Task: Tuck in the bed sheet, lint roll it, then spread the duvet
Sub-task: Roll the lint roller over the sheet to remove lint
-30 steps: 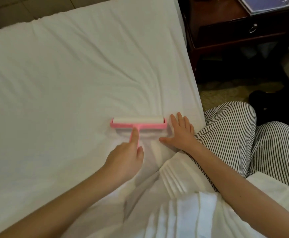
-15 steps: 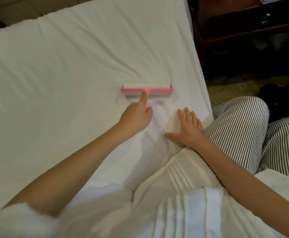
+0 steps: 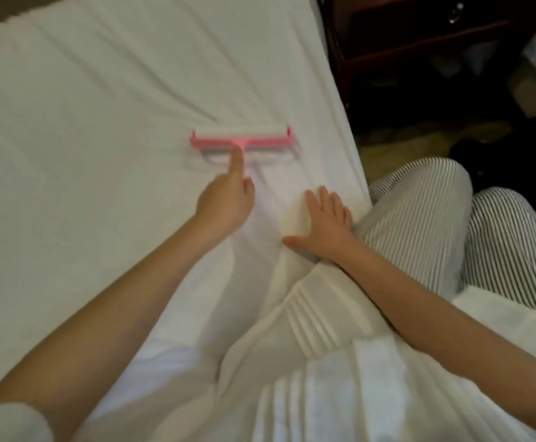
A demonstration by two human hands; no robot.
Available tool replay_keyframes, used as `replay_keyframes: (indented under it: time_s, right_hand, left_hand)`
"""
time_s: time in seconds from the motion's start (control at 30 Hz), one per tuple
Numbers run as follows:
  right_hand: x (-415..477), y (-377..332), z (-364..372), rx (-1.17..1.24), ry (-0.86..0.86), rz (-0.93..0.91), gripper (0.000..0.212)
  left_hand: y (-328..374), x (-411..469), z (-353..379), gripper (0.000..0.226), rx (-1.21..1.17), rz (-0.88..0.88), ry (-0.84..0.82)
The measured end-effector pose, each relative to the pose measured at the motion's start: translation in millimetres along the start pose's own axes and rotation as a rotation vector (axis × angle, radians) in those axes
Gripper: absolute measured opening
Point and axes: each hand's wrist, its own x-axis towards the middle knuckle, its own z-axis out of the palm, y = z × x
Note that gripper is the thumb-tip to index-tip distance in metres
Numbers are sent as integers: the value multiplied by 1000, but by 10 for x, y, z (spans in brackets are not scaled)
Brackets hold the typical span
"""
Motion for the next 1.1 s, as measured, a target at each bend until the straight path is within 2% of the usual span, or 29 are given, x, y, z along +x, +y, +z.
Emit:
replay_keyframes:
  time_s: [0.13, 0.33, 0.47, 0.6, 0.7, 0.8, 0.87, 0.97, 1.1]
  right_hand:
    - [9, 0, 10, 13, 11, 2, 104]
    - [-48, -22, -30, 13, -19, 16, 108]
    - [-68, -61, -11, -28, -32, 17, 112]
    - [-56, -62, -24, -56, -53, 33, 114]
    - [-72, -63, -25, -63, -58, 42, 115]
    - [-112, -45, -71, -50, -70, 51, 115]
    - [-168, -52, -86, -130, -98, 45, 113]
    - [-266, -91, -58, -446, -99, 47, 108]
    - [-273, -98, -66, -489, -89, 36, 106]
  left_hand:
    - [96, -243, -31, 62, 3, -22, -15]
    - [7, -1104, -122, 61, 89, 25, -235]
    - [56, -610, -123, 60, 88, 1, -128]
    - [116, 41, -75, 60, -27, -3, -2]
    - [203, 50, -53, 60, -17, -11, -7]
    - [229, -452, -43, 61, 34, -6, -90]
    - [157, -892, -59, 62, 75, 11, -184]
    - [95, -1259, -98, 61, 68, 21, -272]
    - [176, -817, -50, 60, 71, 33, -183]
